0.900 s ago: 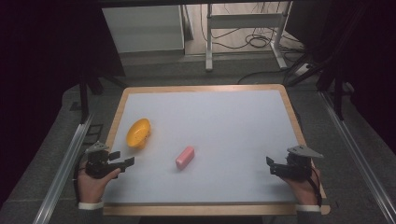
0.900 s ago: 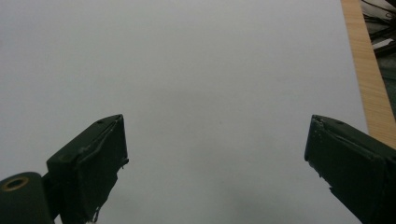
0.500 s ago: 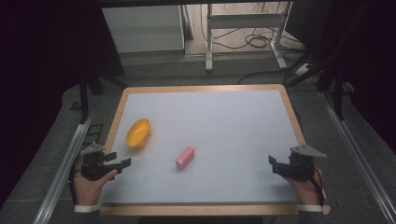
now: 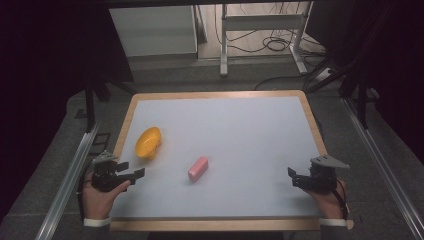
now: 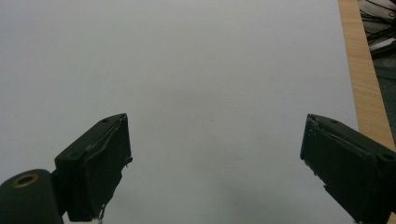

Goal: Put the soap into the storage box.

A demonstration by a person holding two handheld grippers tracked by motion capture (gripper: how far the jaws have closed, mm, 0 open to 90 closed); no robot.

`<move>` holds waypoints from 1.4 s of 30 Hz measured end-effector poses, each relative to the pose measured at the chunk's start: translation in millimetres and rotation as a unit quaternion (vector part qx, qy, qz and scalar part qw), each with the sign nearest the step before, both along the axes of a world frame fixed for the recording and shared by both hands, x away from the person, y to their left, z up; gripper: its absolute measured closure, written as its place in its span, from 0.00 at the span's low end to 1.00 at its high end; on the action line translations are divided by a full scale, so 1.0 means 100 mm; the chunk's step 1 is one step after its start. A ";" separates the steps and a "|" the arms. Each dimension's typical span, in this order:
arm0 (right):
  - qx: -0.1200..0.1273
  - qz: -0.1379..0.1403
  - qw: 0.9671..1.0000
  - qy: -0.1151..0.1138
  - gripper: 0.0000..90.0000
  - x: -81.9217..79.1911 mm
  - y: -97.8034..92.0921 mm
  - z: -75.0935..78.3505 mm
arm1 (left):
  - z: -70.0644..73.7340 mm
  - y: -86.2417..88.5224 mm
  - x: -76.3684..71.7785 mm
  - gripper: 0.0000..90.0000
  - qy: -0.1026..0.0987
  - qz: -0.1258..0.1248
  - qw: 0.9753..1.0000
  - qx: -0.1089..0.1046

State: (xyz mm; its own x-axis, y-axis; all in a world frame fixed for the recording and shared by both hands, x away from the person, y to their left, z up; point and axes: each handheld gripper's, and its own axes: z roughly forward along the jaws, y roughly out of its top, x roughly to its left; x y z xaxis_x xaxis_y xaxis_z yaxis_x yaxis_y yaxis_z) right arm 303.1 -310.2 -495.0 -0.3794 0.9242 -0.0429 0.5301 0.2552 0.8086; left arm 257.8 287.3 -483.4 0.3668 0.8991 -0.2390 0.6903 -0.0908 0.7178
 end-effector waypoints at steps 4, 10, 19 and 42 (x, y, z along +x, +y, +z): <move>-0.001 0.003 1.000 -0.002 0.09 -0.01 0.01 0.01 | 0.10 -0.09 0.01 0.28 -0.004 -0.012 1.000 0.016; -0.002 -0.001 1.000 -0.006 0.09 -0.01 -0.01 0.01 | 0.12 -0.19 0.07 0.27 -0.005 -0.026 0.999 0.024; -0.007 -0.006 1.000 -0.005 0.09 -0.03 -0.02 0.00 | 0.18 -0.28 0.12 0.26 -0.005 -0.044 0.999 0.030; -0.010 -0.011 1.000 -0.009 0.09 -0.03 -0.06 0.00 | 0.43 -0.54 0.23 0.27 -0.019 -0.081 0.995 0.056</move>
